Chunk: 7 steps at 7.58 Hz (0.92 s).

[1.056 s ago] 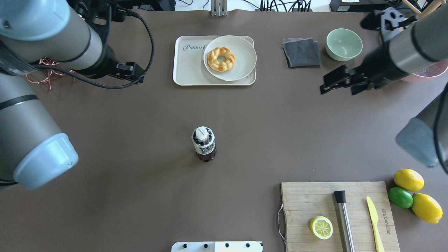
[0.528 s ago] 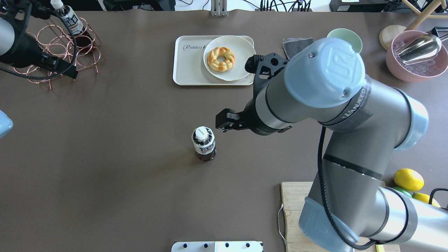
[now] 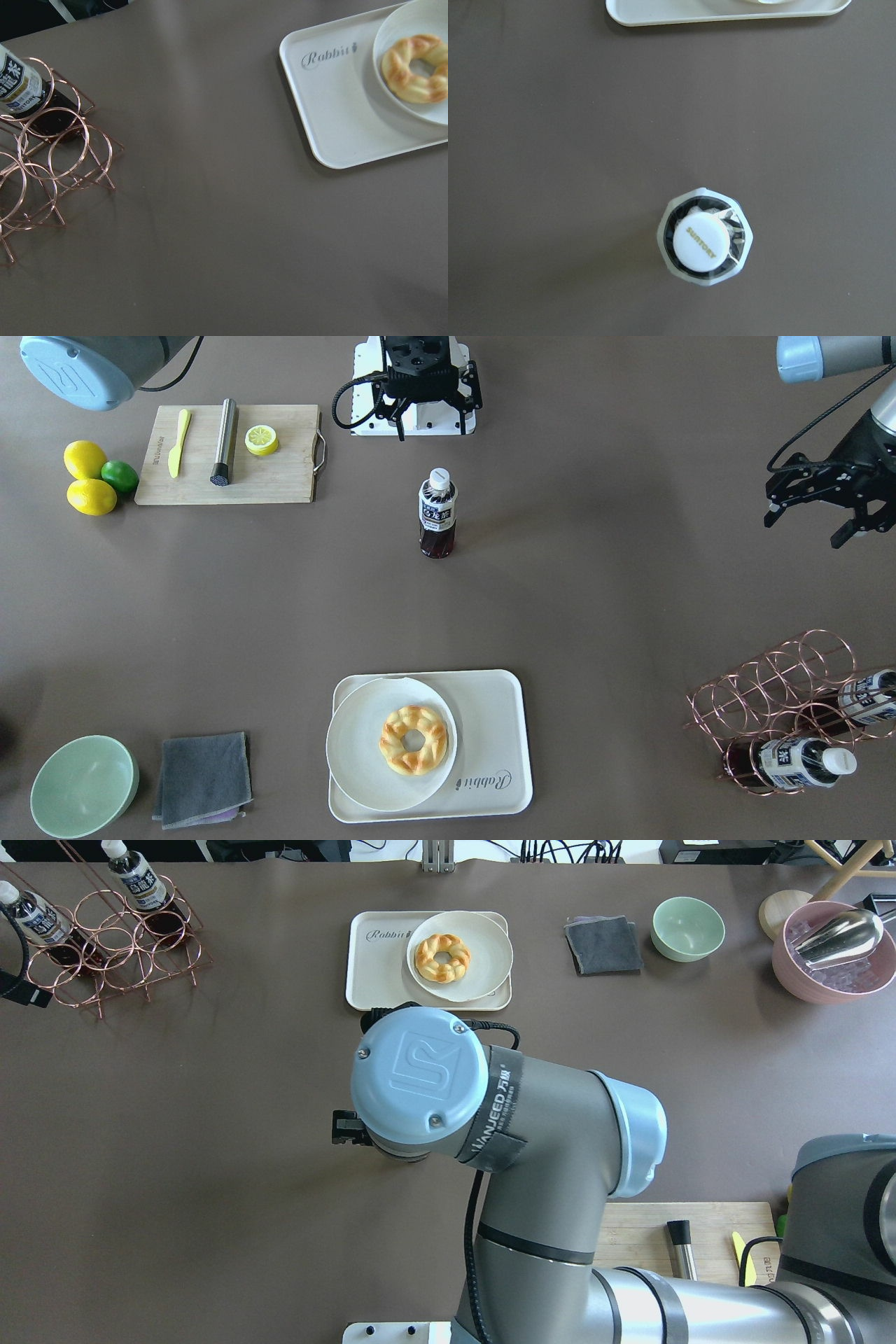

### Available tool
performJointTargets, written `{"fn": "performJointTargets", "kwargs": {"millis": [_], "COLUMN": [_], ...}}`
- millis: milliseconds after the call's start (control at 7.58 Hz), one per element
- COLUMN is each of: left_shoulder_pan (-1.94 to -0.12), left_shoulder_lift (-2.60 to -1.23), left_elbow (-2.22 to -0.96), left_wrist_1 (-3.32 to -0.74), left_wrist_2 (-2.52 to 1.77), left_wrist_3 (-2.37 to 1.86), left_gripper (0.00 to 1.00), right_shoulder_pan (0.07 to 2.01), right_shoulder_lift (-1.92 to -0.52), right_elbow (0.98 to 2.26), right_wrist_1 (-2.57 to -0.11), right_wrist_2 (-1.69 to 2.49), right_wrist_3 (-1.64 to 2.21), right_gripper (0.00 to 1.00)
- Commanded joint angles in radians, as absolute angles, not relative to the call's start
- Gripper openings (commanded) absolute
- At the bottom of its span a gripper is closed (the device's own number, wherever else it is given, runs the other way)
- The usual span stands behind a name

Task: Place tea on tray
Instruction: 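Lower the right gripper over the bottle cap and grasp the bottle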

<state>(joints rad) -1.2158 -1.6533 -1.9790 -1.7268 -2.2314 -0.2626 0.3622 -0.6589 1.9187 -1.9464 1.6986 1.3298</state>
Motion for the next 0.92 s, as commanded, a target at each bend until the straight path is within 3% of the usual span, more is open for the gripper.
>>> {"fn": "performJointTargets", "kwargs": {"millis": [0,396,660,792], "left_shoulder_pan": [-1.235,-1.235,-1.235,-1.235], "left_shoulder_lift": [-1.632,-1.631,-1.631,-1.631], "left_elbow": [-1.986,-1.996,-1.996,-1.997], "left_wrist_1": [-1.73,-1.73,-1.738,-1.738], "left_wrist_2": [-2.246,-2.244,-2.246,-2.246], "left_wrist_3": [-0.239,-0.248,-0.25,-0.25], "left_gripper": [0.97,0.97,0.97,0.97], "right_shoulder_pan": [0.406,0.413,0.411,0.411], "right_shoulder_lift": [-0.615,-0.615,-0.615,-0.615], "right_elbow": [1.82,1.744,1.749,1.749], "right_wrist_1": [-1.947,-1.891,-1.894,-1.896], "right_wrist_2": [1.69,1.687,1.695,1.694], "right_wrist_3": [1.254,1.246,1.247,1.247], "right_gripper": [0.94,0.9,0.62,0.37]}}
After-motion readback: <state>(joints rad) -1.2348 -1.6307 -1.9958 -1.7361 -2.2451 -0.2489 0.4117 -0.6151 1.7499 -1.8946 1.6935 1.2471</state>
